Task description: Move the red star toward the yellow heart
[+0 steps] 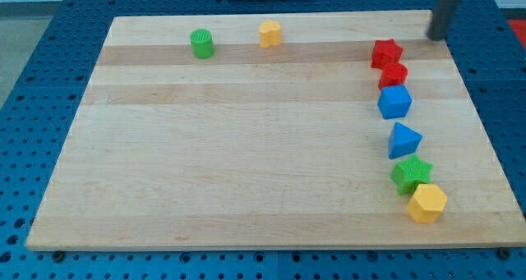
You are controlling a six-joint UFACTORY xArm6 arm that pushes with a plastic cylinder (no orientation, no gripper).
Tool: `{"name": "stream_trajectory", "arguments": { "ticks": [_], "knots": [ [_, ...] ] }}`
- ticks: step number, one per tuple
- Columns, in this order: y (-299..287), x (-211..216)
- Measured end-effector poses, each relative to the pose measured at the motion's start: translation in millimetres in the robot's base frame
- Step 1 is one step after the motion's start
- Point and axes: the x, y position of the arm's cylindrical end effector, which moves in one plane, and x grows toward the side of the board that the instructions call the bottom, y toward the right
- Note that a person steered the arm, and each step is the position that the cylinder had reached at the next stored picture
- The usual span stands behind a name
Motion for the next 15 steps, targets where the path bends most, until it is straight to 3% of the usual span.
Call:
{"name": "stream_trajectory", "arguments": {
  "ticks": [1,2,3,4,6,7,9,11,13,15],
  "knots": [
    [-3,40],
    [-55,55],
    [-106,46],
    [-170,4],
    [-189,44],
    [-227,42],
    [-227,14],
    [-329,50],
    [-410,20],
    [-418,7]
  ]
}}
